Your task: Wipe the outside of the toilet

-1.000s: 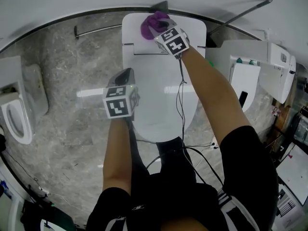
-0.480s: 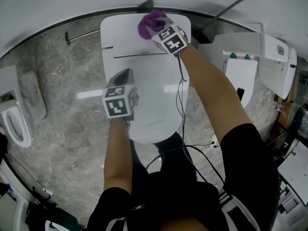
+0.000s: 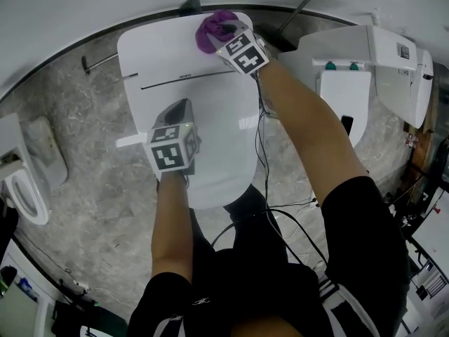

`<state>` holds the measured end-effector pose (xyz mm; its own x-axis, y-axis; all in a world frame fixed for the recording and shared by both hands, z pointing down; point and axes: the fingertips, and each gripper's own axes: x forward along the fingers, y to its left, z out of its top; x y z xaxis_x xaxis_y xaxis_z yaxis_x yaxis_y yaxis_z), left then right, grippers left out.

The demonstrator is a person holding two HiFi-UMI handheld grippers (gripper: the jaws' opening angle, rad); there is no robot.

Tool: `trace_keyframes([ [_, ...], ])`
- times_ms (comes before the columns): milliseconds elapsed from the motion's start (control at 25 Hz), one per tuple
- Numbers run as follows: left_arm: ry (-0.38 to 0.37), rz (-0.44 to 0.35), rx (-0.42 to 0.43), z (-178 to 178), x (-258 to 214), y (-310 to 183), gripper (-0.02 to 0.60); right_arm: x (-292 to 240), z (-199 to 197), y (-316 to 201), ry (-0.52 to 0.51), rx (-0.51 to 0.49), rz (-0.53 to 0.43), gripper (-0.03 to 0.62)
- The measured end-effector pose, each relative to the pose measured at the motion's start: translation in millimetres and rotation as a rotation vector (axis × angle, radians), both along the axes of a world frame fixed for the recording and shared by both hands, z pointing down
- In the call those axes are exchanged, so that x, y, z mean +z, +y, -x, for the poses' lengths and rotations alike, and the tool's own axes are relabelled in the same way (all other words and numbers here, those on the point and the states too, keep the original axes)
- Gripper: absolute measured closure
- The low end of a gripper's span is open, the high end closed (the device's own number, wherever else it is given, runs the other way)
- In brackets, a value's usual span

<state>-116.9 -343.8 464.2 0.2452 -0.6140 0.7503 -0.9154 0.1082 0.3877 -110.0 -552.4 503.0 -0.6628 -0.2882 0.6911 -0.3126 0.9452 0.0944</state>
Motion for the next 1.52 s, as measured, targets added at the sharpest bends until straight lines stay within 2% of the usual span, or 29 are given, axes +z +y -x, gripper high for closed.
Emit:
trace_keyframes([
  [400, -0.043, -0.041, 0.028, -37, -3, -15, 0.573, 4, -50, -12, -0.036, 0.019, -0.003, 0.502],
  [600, -0.06, -0.036, 0.033, -49, 7, -18, 0.574, 2, -69, -19, -0.079, 0.032, -0.005, 0.502],
  [880, -0.069, -0.028, 0.062, -76, 13, -14, 0.574, 6, -99, -24, -0.085, 0.057, -0.012, 0.502],
  [1240, -0.101, -0.021, 0.023, -72, 15, -1, 0.574, 9, -139, -35, -0.074, 0.083, 0.007, 0.503],
  [1400, -0.121, -0.013, 0.062, -83, 12, 2, 0.574, 10, -171, -49, 0.008, 0.059, -0.067, 0.507],
  [1520, -0.137, -0.015, 0.087, -90, 11, 1, 0.574, 7, -174, -57, -0.005, 0.039, -0.097, 0.508],
])
